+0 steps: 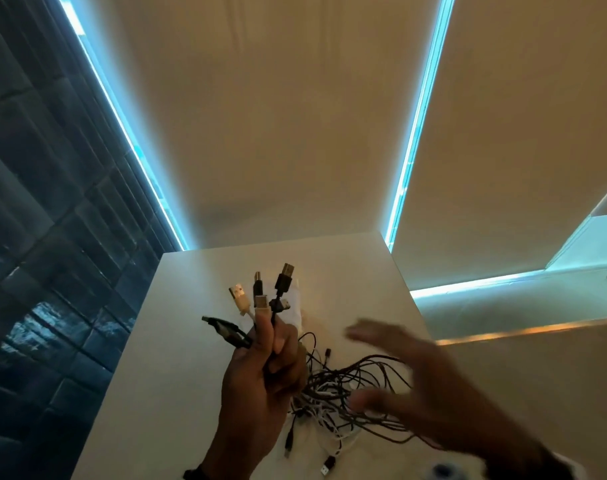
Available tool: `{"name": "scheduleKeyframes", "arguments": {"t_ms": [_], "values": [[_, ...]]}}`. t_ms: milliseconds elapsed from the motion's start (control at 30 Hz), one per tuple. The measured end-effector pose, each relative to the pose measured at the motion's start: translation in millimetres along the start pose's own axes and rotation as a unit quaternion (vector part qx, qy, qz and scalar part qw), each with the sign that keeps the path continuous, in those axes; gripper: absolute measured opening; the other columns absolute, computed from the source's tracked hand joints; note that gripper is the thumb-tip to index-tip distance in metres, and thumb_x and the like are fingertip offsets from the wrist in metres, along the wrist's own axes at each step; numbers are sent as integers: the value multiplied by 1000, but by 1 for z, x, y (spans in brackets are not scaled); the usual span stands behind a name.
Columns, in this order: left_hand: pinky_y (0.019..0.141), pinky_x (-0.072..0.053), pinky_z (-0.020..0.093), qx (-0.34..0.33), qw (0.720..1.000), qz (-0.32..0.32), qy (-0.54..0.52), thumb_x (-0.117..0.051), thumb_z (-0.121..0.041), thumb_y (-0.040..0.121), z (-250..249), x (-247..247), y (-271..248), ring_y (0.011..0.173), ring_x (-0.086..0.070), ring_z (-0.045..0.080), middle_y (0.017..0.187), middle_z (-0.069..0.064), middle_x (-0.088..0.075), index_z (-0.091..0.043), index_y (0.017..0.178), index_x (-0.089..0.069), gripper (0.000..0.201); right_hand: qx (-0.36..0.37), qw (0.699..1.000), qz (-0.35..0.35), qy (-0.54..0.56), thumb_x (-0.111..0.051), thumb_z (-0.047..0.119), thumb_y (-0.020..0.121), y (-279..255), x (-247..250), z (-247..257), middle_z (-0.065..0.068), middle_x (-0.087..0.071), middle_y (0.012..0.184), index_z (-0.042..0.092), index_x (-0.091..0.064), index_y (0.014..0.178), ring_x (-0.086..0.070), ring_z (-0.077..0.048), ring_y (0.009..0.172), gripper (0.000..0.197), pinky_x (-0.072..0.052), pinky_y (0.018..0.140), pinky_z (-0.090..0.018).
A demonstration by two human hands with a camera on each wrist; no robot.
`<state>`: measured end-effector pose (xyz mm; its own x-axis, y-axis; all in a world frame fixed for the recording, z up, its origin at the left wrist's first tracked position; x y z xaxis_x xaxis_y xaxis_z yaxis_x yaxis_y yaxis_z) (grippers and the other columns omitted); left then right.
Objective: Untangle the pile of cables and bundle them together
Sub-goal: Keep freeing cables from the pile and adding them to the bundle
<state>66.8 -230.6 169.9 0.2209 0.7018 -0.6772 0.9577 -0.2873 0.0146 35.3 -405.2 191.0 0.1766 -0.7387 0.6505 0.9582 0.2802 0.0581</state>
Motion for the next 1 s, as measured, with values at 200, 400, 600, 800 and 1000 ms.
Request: {"name": "scheduleKeyframes", "arguments": {"t_ms": [200, 400, 600, 800, 1000], "values": [[42, -22, 26, -20, 999, 30, -10, -72, -53, 78, -14, -17, 1, 42, -25, 8, 54, -4, -33, -15, 65, -49, 46, 65, 990, 87, 92, -62, 6, 91, 25, -72, 19, 27, -63, 79, 12, -68, 100, -59, 12, 72, 12, -42, 68, -3], [36, -25, 18, -64, 998, 10, 13, -76, -57, 71, -36, -19, -9, 38, -20, 6, 49, -8, -34, -17, 63, -49, 49, 66, 994, 34, 86, -65, 45, 88, 4, -64, -3, 20, -59, 61, 34, -64, 76, -54, -8, 53, 16, -39, 49, -13], [35, -24, 14, -88, 996, -3, 35, -74, -57, 73, -54, -2, -12, 39, -14, 8, 47, -11, -35, -18, 65, -48, 48, 9, 997, 26, 79, -65, 38, 91, -13, -72, -48, 25, -58, 56, 25, -70, 75, -52, -2, 47, 21, -35, 49, -10], [46, -27, 33, -58, 961, 164, -213, -34, -39, 104, -69, 4, -14, 51, -27, 17, 63, 8, -34, -1, 86, -46, 44, -59, 998, 19, 23, -66, 37, 86, -30, -87, -110, 19, -51, 49, 43, -57, 55, -47, 0, 48, 33, -34, 50, -18], [57, -25, 39, -46, 930, 221, -291, -17, -40, 107, -78, 14, -18, 61, -31, 25, 72, 16, -32, 5, 96, -41, 52, -111, 992, 59, 8, -63, 46, 79, -55, -102, -155, 11, -46, 45, 26, -59, 58, -44, -3, 47, 30, -28, 52, -13]]}}
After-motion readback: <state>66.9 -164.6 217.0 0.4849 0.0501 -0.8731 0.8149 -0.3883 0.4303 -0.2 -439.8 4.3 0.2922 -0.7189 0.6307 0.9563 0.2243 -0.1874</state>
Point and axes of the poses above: each hand's wrist, its own y-axis towards the middle knuckle, its own x-axis out of the back of the hand, z = x × y, the point moved 6 cm from there along y, towards the middle knuckle
